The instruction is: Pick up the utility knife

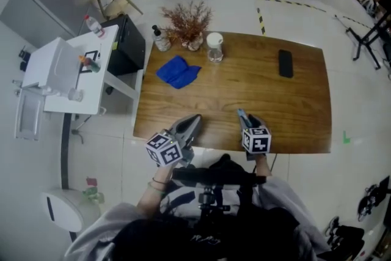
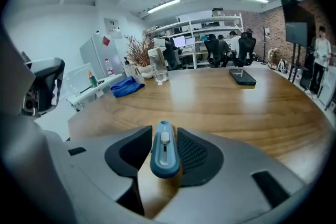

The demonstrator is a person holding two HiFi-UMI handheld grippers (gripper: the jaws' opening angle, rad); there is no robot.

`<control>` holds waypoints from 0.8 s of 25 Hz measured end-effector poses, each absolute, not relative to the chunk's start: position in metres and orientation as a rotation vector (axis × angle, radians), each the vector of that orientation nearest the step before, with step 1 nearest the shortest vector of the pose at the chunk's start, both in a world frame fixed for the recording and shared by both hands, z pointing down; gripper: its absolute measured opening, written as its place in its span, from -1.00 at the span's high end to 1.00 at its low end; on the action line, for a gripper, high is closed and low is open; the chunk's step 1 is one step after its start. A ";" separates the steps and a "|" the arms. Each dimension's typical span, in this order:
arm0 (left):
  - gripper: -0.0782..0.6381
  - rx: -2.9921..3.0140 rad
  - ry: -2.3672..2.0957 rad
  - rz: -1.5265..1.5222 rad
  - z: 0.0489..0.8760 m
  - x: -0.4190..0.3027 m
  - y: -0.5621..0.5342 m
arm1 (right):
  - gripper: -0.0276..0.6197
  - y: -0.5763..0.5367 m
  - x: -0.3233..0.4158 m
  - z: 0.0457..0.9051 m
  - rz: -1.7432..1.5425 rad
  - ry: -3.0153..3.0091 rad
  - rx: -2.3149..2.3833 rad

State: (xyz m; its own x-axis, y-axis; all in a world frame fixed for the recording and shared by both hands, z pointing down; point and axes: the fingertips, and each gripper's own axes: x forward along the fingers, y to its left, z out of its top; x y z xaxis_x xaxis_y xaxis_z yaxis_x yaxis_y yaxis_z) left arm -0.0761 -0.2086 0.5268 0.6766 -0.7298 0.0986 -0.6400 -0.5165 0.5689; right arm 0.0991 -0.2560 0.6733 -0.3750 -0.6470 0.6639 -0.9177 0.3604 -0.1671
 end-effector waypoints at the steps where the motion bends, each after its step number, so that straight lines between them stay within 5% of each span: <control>1: 0.76 2.307 -1.058 -0.202 0.527 -0.077 -0.208 | 0.42 -0.254 0.101 0.679 0.716 -2.111 1.351; 7: 0.77 2.289 -1.069 -0.168 0.536 -0.080 -0.208 | 0.30 -0.252 0.107 0.675 0.717 -2.083 1.392; 20: 0.76 2.310 -0.973 -0.157 0.539 -0.058 -0.211 | 0.38 -0.234 0.122 0.561 0.723 -2.357 1.607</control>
